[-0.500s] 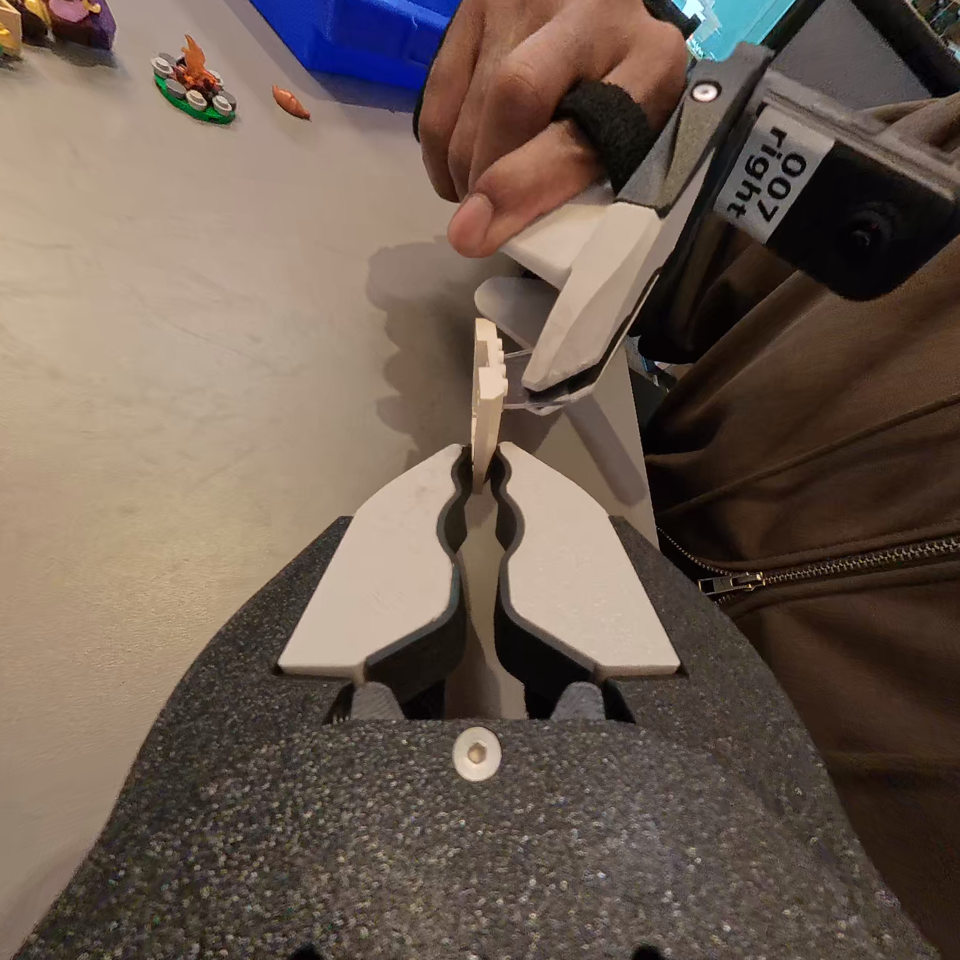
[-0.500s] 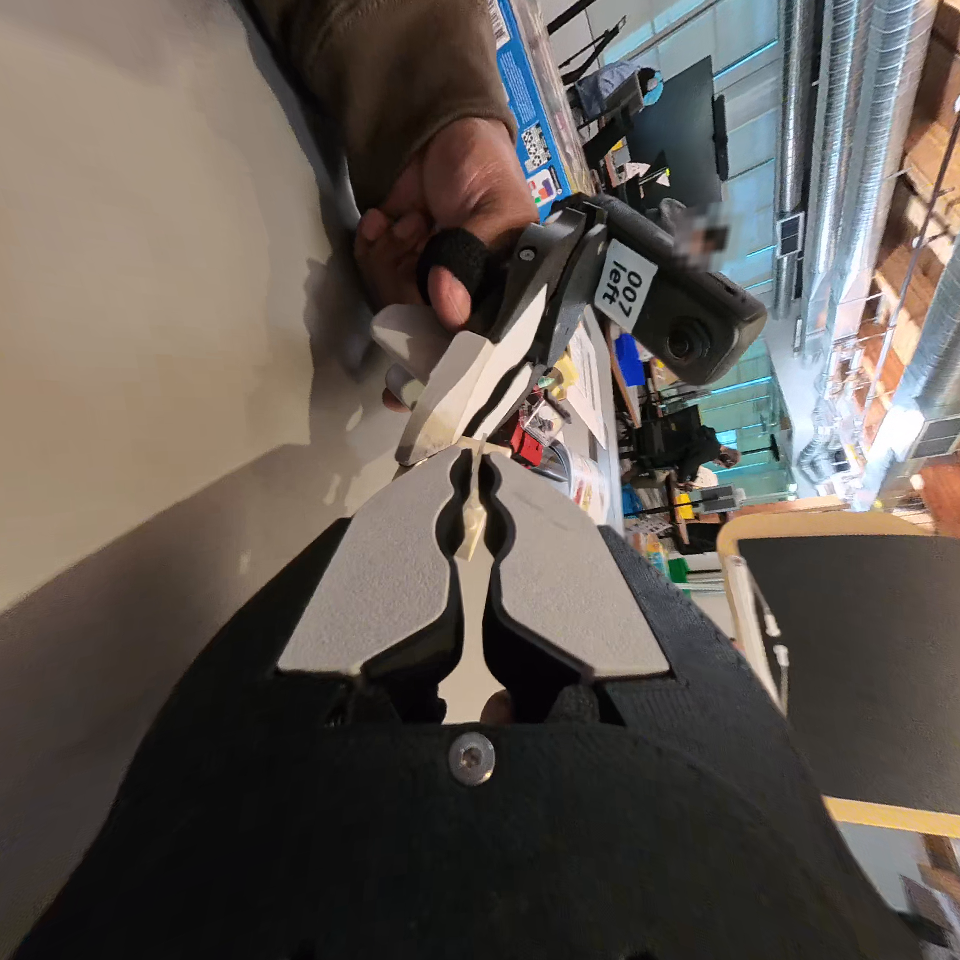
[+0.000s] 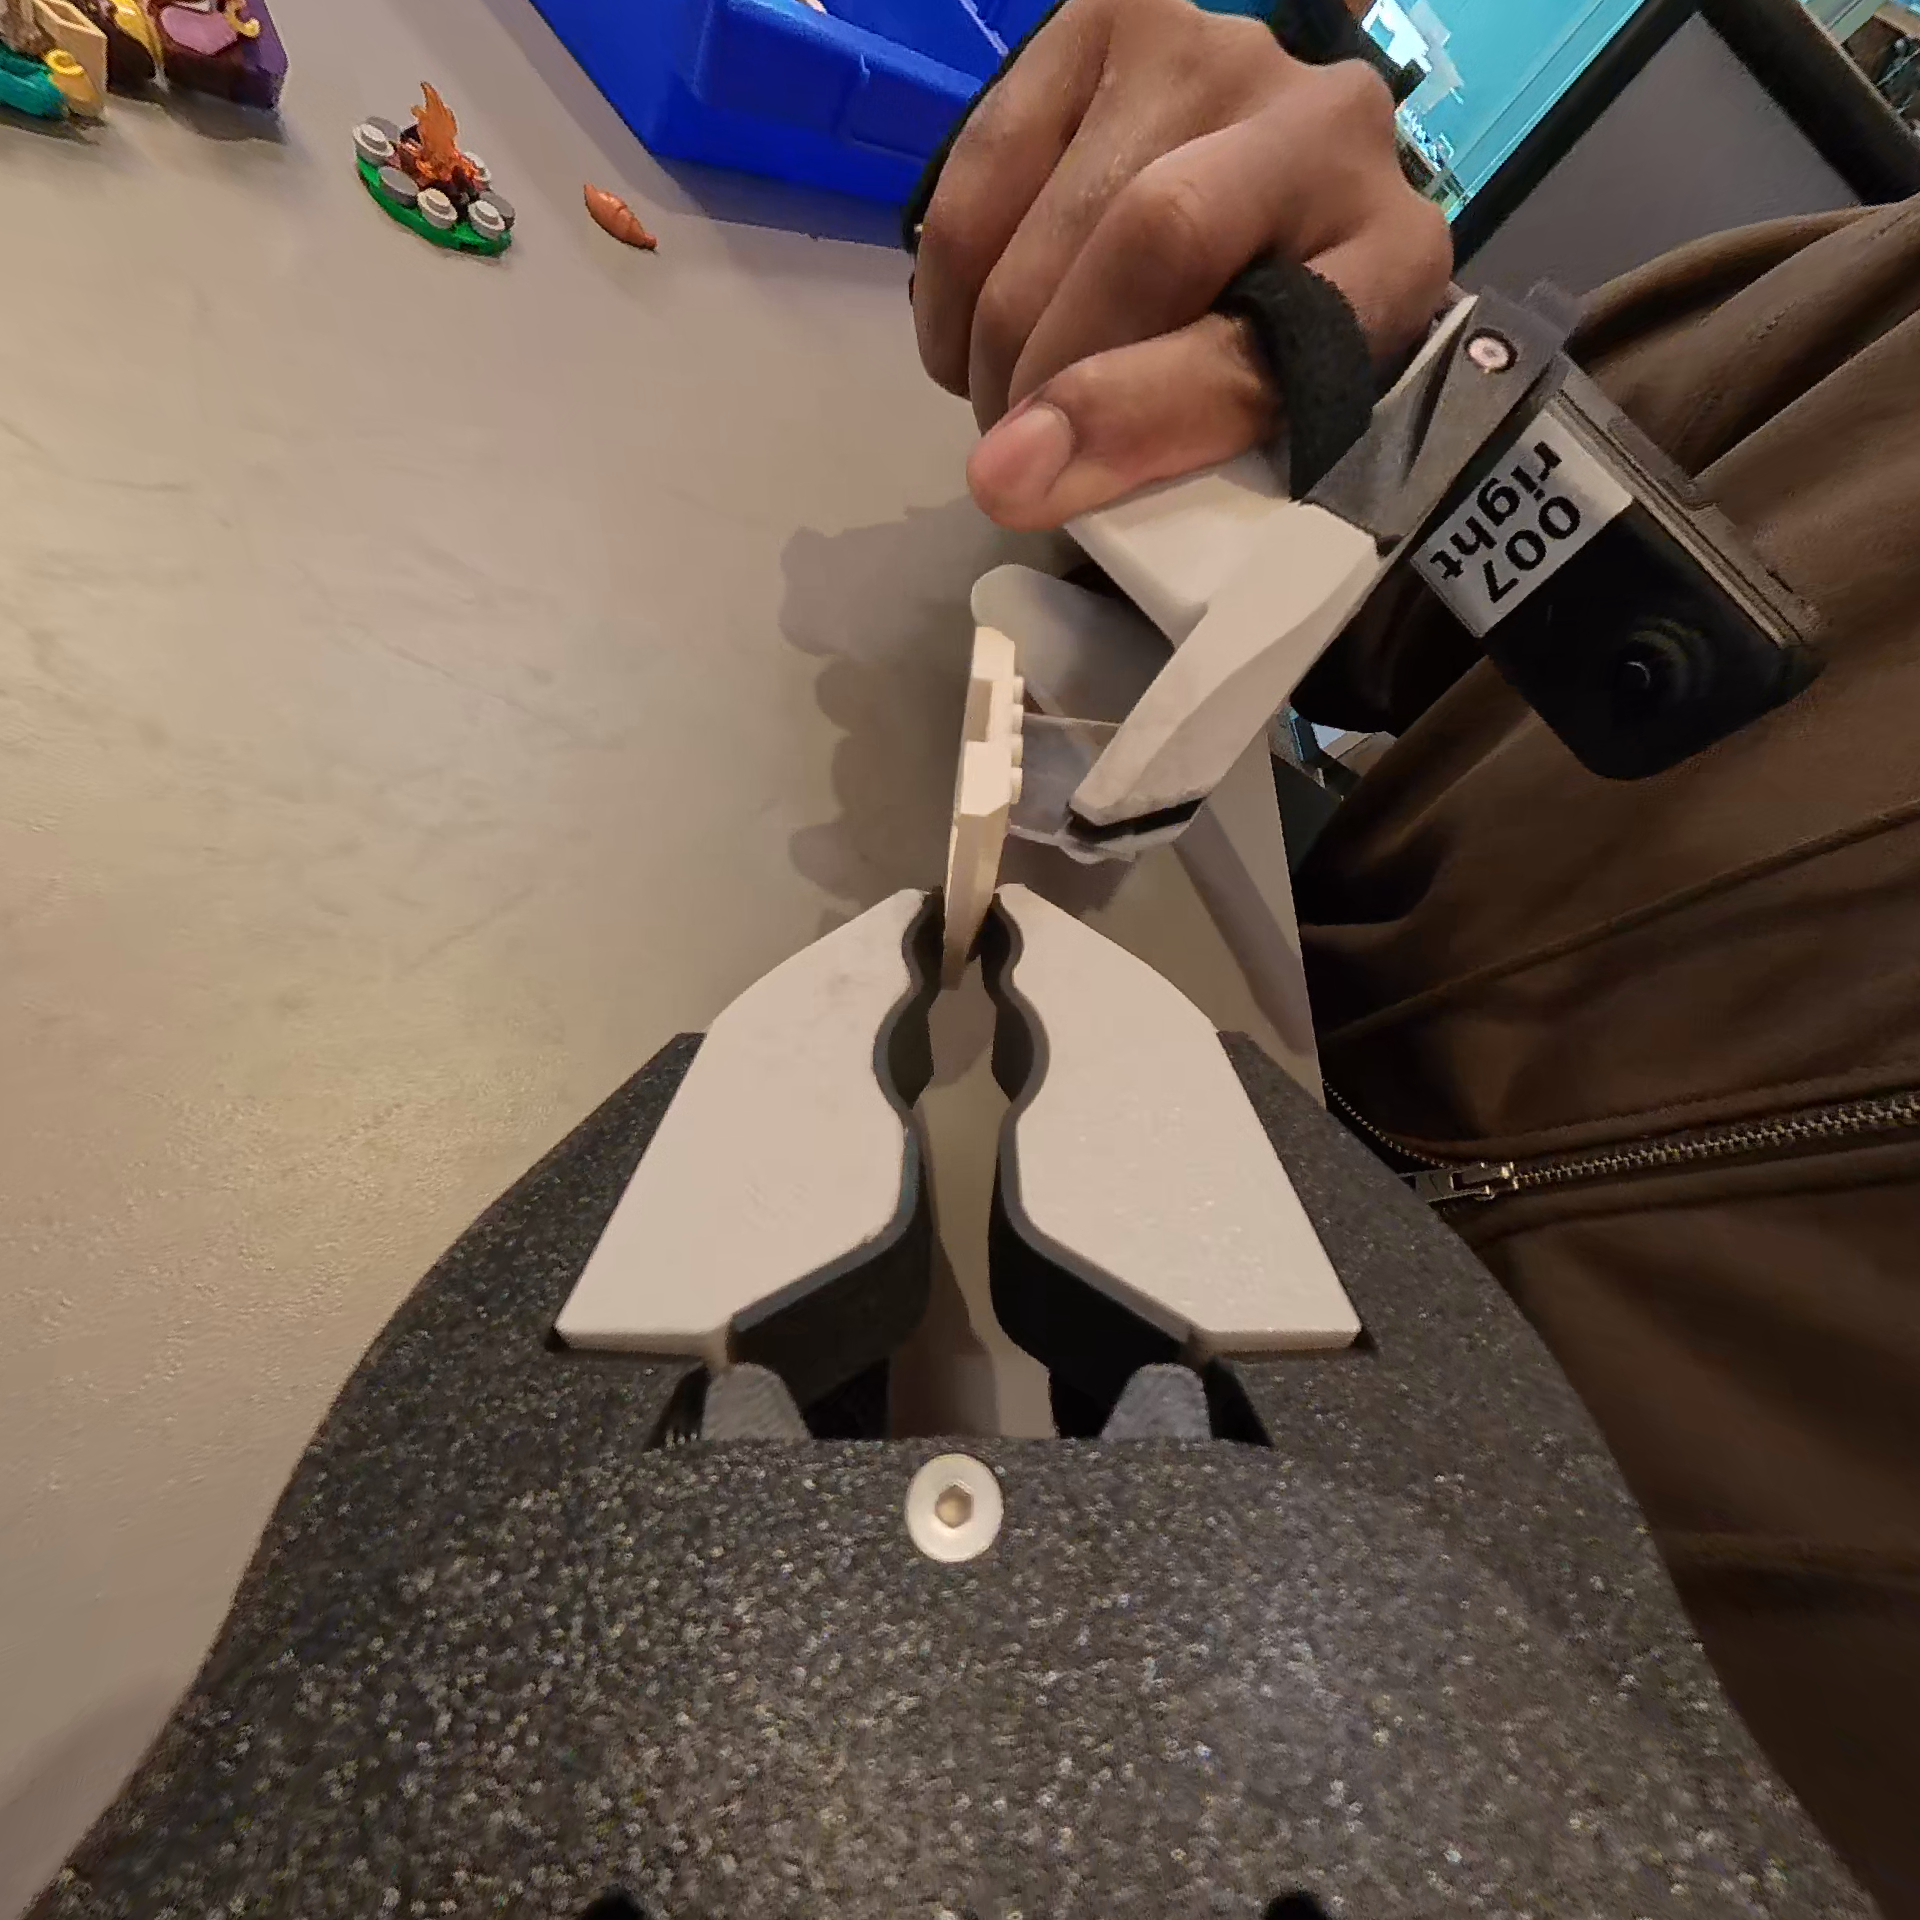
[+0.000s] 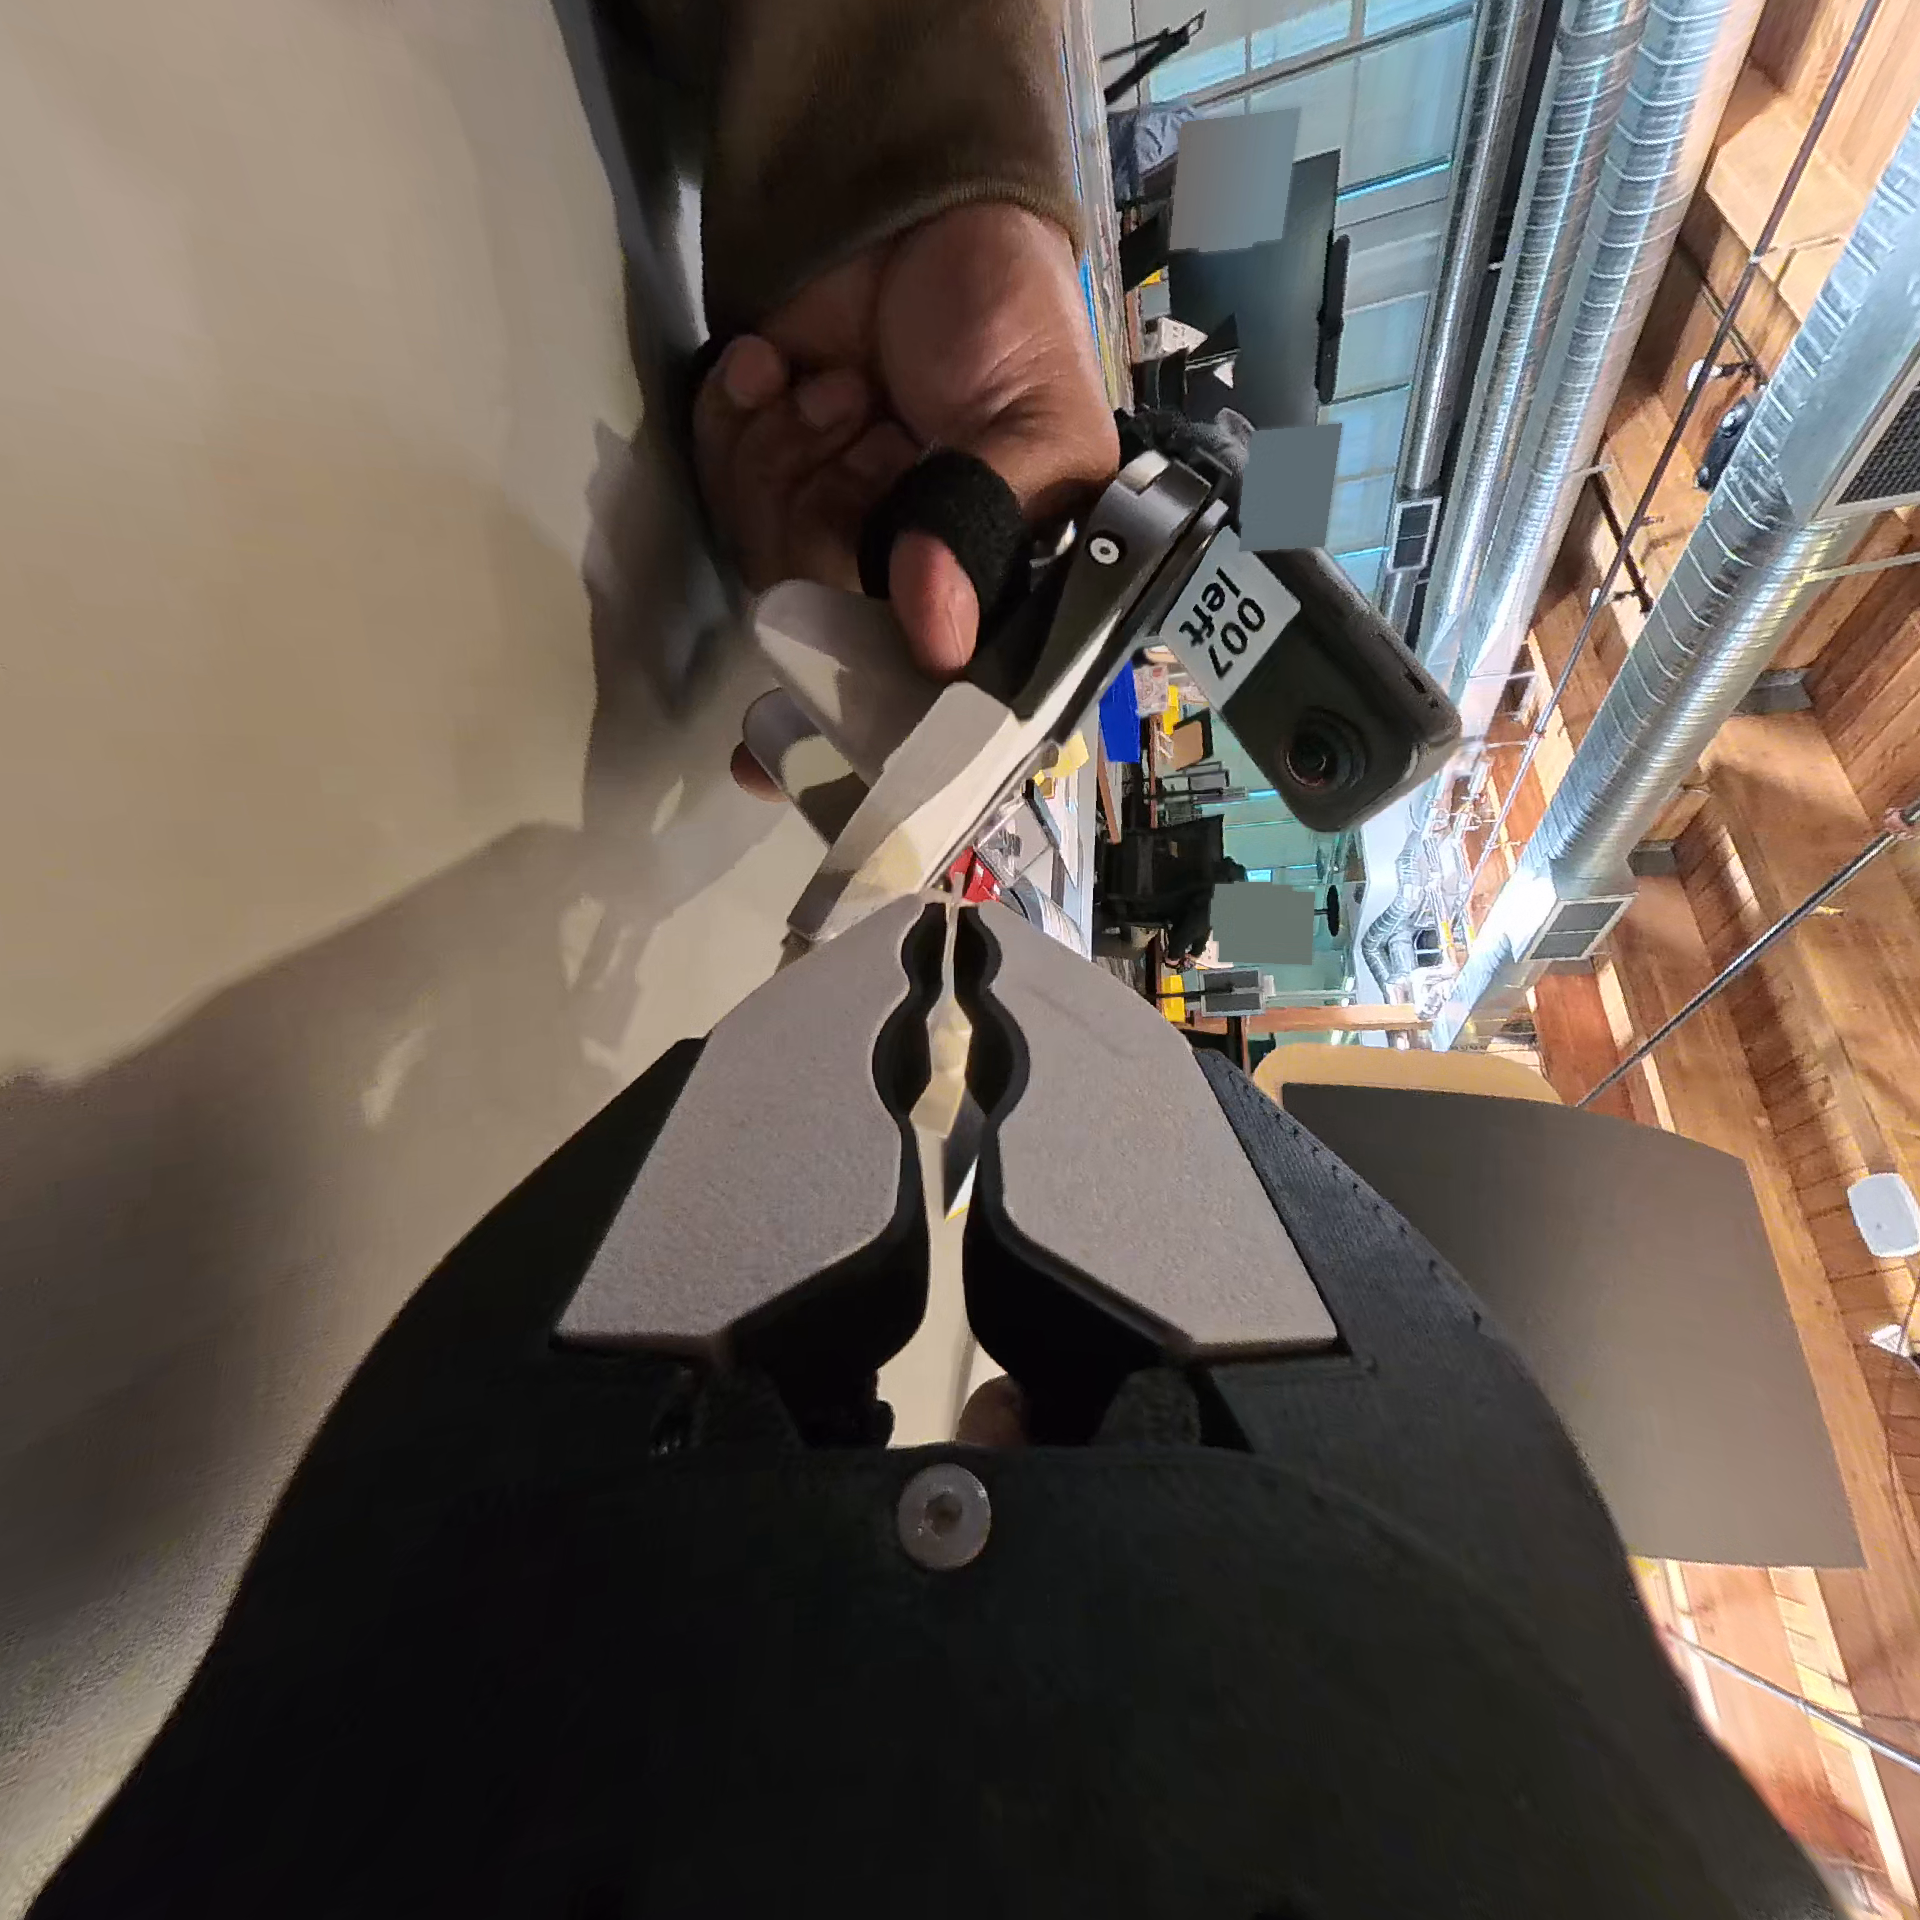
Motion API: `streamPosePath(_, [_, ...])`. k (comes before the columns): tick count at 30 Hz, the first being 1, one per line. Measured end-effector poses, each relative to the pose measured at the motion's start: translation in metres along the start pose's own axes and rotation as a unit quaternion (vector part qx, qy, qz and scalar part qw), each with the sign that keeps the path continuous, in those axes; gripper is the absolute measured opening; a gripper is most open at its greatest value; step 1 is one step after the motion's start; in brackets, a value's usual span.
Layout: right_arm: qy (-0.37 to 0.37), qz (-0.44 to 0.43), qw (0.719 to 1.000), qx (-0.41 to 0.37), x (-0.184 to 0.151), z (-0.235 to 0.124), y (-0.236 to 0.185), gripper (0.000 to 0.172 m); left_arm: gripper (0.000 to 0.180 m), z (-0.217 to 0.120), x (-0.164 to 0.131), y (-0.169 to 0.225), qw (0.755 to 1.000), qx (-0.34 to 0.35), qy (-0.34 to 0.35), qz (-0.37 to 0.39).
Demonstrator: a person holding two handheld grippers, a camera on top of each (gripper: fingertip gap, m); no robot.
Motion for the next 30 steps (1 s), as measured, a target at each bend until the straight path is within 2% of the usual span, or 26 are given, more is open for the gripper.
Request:
streamPosePath(5, [0.011, 0.002, 1.000, 0.001, 0.002, 0.001, -0.003, 0.001, 0.007, 0.001, -0.001, 0.000, 1.000, -0.002, -0.007, -0.003])
streamPosePath(16, [-0.009, -0.058, 0.998, 0.007, 0.000, 0.006, -0.009, 0.003, 0.006, 0.002, -0.002, -0.001, 1.000, -0.003, -0.014, -0.006])
streamPosePath(21, [-0.002, -0.041, 0.999, 0.010, 0.000, 0.007, -0.010, 0.002, 0.007, 0.002, -0.001, -0.001, 1.000, -0.002, -0.011, -0.009])
streamPosePath(27, [-0.038, -0.019, 0.996, -0.082, -0.012, 0.011, 0.003, 0.002, 0.006, -0.009, 0.010, -0.010, 0.998, 0.023, 0.057, -0.026])
streamPosePath(30, [-0.013, 0.088, 0.992, -0.093, -0.019, 0.002, 0.017, 0.005, 0.006, -0.019, 0.019, -0.018, 0.992, 0.045, 0.113, -0.032])
Point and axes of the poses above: each gripper's, where its closed fingertips meet, z out along the fingers, x out of its top, y = z × x across the jaws, the point moved 5 cm from there along -z, back along the fingers, and after that the axes turned 12 degrees about x, right-handed, at the moved point
